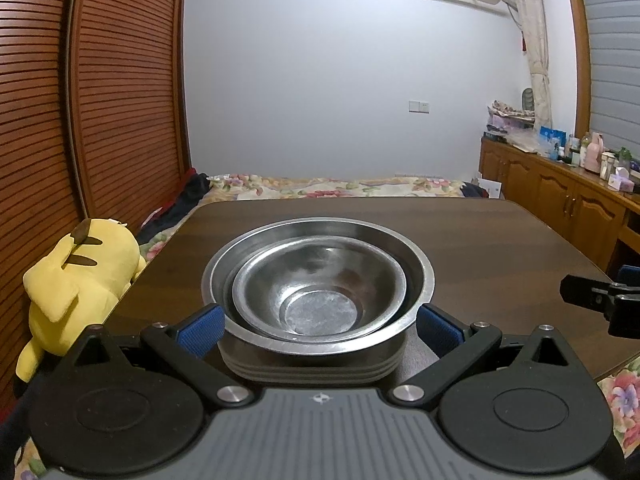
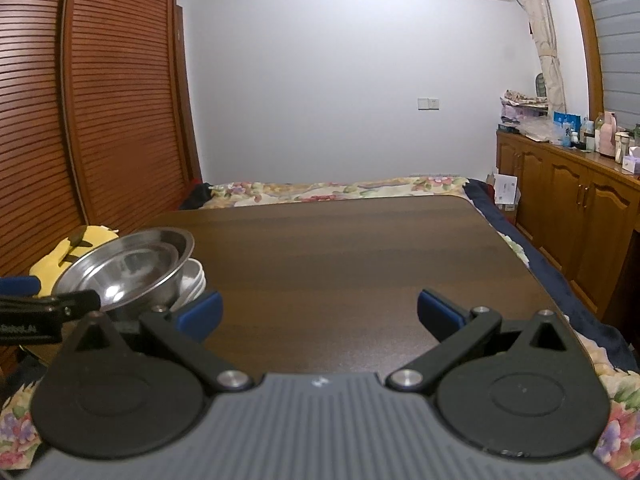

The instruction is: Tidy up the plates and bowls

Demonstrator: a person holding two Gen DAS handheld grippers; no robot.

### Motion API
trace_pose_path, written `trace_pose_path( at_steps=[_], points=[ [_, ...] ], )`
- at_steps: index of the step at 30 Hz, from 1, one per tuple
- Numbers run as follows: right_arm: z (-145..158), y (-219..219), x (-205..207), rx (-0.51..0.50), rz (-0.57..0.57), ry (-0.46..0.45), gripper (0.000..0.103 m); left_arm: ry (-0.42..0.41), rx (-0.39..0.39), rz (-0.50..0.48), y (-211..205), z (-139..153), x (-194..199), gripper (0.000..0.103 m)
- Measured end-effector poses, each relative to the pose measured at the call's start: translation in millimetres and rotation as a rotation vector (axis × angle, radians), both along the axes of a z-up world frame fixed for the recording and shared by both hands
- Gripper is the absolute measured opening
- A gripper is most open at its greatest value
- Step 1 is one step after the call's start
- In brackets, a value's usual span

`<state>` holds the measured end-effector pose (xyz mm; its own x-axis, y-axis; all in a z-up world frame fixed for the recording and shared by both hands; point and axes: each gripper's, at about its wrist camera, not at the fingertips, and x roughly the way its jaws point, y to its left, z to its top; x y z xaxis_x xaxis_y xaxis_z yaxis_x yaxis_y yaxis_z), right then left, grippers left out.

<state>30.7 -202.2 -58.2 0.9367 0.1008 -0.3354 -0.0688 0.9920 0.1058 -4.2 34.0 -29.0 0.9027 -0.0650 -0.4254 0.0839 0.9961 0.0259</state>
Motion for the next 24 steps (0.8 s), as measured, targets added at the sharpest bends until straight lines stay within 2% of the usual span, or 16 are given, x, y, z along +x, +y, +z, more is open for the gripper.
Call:
trace_pose_path(
  at_steps=[24],
  points=[
    [-1.9, -1.8, 1.2, 0.002, 0.002, 0.005, 0.103, 0.002, -0.001, -0.002, 1.2, -0.2, 0.6, 0.103]
  ],
)
